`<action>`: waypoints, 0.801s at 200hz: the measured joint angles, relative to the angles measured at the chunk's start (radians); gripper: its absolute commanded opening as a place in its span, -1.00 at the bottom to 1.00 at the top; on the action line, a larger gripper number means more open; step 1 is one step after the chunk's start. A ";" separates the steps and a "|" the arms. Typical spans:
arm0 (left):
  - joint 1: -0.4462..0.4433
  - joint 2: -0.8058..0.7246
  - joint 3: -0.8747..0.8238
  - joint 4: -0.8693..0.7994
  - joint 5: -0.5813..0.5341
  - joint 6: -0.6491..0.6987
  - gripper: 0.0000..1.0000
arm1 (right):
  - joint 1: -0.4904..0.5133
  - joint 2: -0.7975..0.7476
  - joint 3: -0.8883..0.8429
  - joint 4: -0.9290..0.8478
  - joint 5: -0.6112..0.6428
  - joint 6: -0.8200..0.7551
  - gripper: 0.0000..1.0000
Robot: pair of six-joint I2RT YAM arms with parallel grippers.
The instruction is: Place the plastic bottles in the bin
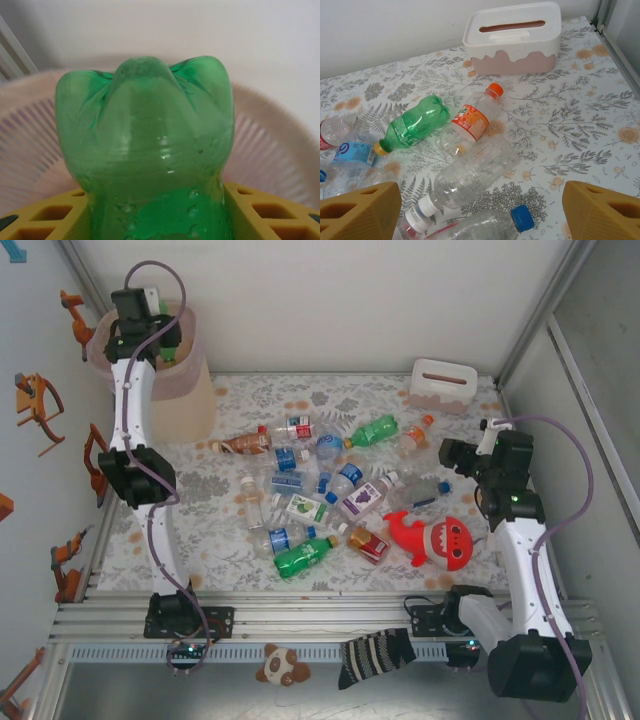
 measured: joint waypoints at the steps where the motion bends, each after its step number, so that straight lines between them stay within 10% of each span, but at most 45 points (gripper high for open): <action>1: 0.000 0.000 0.000 -0.002 0.000 0.001 -0.19 | 0.000 0.000 0.000 0.000 0.000 0.000 0.66; 160: 0.002 -0.053 -0.002 -0.519 -0.020 0.024 -0.27 | 0.017 0.000 -0.027 0.002 -0.002 0.001 0.66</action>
